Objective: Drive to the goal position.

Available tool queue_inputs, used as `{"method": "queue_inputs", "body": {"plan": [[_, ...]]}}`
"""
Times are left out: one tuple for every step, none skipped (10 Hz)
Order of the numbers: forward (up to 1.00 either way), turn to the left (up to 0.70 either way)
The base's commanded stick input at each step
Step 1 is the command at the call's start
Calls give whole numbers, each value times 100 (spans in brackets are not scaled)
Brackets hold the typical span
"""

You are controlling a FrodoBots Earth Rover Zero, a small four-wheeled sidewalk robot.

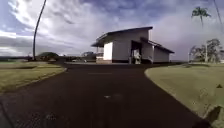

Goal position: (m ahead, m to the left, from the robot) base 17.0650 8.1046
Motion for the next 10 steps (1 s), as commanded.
{"method": "queue_inputs", "body": {"plan": [[70,21],[70,34],[70,35],[70,35],[70,35],[70,27],[70,4],[70,0],[70,0],[70,0]]}}
